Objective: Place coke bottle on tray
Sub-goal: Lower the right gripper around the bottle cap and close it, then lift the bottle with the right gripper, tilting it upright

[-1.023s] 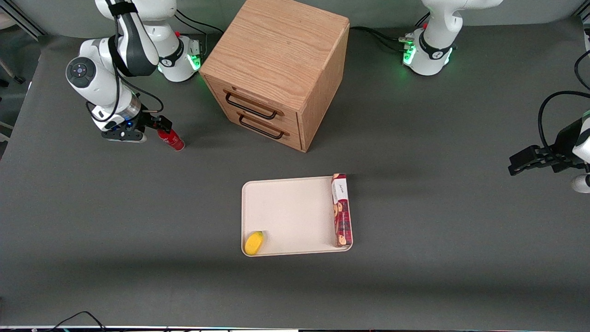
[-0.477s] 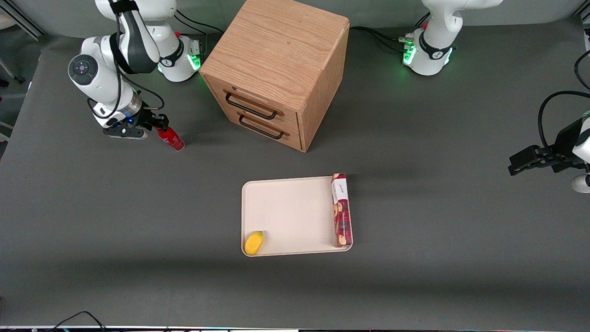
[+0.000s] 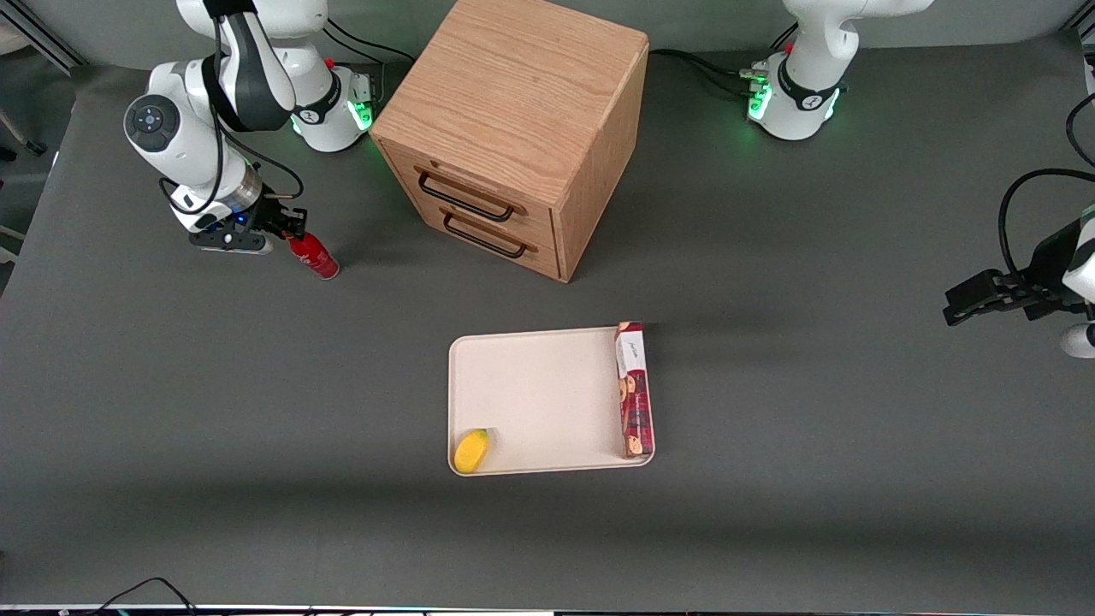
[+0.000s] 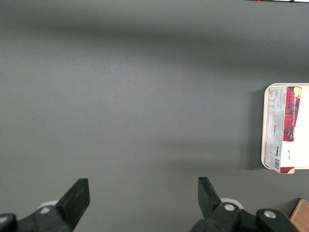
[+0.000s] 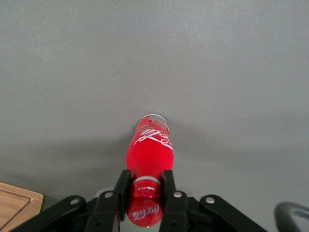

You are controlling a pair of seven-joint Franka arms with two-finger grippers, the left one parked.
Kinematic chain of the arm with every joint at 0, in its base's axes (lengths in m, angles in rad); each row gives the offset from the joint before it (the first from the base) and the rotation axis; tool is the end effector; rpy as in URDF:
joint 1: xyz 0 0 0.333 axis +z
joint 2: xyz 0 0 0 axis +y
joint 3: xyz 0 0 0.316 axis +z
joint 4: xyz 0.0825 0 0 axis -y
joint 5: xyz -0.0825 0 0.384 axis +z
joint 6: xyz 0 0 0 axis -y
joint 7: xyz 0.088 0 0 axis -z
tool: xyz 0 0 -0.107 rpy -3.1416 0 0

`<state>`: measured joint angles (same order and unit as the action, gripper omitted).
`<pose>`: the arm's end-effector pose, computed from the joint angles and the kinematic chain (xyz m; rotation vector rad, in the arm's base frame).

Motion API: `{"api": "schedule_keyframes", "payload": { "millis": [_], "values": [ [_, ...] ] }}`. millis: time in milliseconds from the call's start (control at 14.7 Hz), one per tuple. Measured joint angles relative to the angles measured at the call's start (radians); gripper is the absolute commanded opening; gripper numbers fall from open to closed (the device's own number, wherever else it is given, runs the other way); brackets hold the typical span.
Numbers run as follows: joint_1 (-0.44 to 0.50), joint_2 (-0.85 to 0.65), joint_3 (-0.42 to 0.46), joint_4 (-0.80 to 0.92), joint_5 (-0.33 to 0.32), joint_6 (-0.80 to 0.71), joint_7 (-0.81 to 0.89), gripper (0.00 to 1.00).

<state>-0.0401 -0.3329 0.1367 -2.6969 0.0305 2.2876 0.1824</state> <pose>0.3809 0.0346 0.3283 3.1014 -0.1800 -0.1166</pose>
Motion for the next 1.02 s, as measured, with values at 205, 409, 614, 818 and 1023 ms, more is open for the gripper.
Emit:
{"api": "schedule_keyframes", "payload": {
  "millis": [205, 409, 614, 818, 1023],
  "values": [
    [0.001, -0.009, 0.002, 0.125, 0.0, -0.131, -0.012, 0.08],
    [0.002, -0.007, 0.001, 0.348, 0.0, -0.294, -0.078, 0.07],
    [0.001, 0.052, -0.001, 0.625, -0.001, -0.502, -0.116, 0.07],
    [0.002, 0.2, 0.003, 0.949, -0.002, -0.713, -0.123, 0.06],
    [0.009, 0.368, 0.036, 1.226, -0.002, -0.845, -0.114, 0.0]
  ]
}}
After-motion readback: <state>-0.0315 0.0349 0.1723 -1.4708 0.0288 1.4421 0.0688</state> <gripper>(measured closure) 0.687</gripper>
